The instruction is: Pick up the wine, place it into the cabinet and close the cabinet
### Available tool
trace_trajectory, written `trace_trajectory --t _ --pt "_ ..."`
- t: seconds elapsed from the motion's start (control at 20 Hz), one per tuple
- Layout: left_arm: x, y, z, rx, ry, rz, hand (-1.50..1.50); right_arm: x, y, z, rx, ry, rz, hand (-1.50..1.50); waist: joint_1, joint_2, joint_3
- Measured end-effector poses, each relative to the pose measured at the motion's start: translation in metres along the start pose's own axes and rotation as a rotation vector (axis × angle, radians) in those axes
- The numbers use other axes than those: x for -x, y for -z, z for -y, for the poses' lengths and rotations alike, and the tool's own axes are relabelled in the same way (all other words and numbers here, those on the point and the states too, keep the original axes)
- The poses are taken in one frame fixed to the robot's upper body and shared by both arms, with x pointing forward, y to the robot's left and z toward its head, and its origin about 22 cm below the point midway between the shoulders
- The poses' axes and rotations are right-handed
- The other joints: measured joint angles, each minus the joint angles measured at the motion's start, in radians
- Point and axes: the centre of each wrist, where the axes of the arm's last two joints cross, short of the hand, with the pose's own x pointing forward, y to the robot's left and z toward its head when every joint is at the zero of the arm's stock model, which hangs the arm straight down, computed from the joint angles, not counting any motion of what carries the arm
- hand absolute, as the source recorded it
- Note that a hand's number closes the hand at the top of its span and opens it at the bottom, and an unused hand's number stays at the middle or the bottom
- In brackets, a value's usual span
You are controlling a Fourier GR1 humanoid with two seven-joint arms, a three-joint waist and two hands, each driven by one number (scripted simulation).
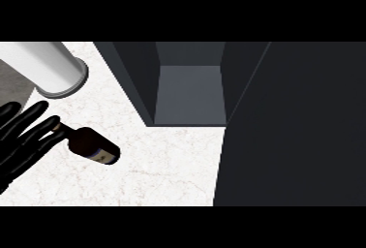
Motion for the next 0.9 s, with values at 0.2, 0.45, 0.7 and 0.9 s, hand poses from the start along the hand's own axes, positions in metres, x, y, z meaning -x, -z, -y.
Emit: trace_trajectory --t 0.2,0.45,0.7,0.9 --pt "-0.008 -0.003 -0.009 -0.004 0.014 0.025 -1.5 -0.005 0.003 0.002 0.007 -0.017 -0.002 -1.5 -0.001 0.0 0.0" --pt "-0.016 -0.007 -0.028 -0.022 0.033 0.029 -1.5 -0.008 0.005 0.002 0.015 -0.017 -0.005 -1.5 -0.003 0.001 0.0" --pt "-0.016 -0.004 -0.045 -0.053 0.035 0.016 -1.5 -0.009 0.005 -0.002 0.005 -0.001 -0.011 -1.5 -0.005 0.001 0.0" --pt "-0.013 -0.001 -0.062 -0.077 0.039 -0.012 -1.5 -0.015 0.01 0.001 0.016 -0.019 -0.011 -1.5 -0.007 0.001 0.0"
